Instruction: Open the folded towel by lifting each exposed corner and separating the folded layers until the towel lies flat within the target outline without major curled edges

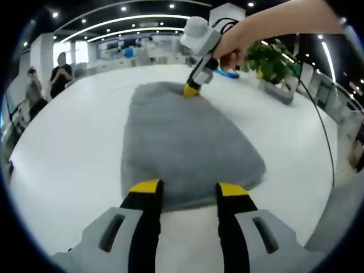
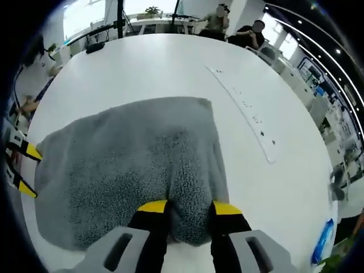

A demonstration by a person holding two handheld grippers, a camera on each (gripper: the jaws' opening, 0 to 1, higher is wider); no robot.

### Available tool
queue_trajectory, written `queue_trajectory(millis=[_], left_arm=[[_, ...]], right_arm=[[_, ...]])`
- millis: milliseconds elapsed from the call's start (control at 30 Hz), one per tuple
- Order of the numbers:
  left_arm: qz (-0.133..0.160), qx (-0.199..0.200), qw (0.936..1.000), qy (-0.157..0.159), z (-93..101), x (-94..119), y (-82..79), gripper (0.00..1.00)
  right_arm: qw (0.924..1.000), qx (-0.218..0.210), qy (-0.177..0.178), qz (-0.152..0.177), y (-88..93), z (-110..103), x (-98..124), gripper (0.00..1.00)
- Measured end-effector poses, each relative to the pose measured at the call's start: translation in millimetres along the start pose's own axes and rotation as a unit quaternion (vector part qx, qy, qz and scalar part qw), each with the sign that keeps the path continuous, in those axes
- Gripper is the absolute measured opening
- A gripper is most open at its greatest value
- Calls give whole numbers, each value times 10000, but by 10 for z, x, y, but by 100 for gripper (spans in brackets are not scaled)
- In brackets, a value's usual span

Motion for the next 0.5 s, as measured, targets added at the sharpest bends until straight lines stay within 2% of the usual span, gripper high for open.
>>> queue_trajectory(millis=[133, 200, 233, 267, 367, 400, 433, 500], left_arm=[[-9, -36, 10000, 10, 15, 4, -1, 37], [0, 14, 10000, 42, 14, 13, -4, 37], [-4, 27, 10000, 50, 5, 13, -9, 36], [-9, 38, 10000, 57, 6, 14, -10, 36], [-36, 65, 9999, 81, -3, 5, -17, 36], [-44, 61, 9999, 93, 0, 11, -18, 36], [-44, 53, 9999, 119, -3, 9, -20, 36], [6, 109, 9998, 152, -18, 9, -22, 37]], right_arm=[[9999, -18, 98, 54, -11, -7, 10, 28], [9995, -128, 270, 62, -5, 33, 19, 34], [9990, -250, 370, 66, 5, 60, 26, 37], [9972, -572, 487, 37, 37, 89, 42, 40], [9930, -883, 773, 167, 61, 260, 32, 56], [9913, -1004, 827, 194, 103, 237, 61, 60], [9882, -1236, 881, 207, 139, 244, 67, 63], [9862, -1382, 865, 272, 159, 259, 64, 66]])
Point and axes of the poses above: the point that each gripper's makers call its tool centre point, and the gripper's own axes: x roughly backward along the fingers, z roughly to its right, y roughly out of its underside, the point moved 2 cm from there along x, roughly backward along the fingers, and after that the axes turned 5 degrees about y, right-handed, at the moved point
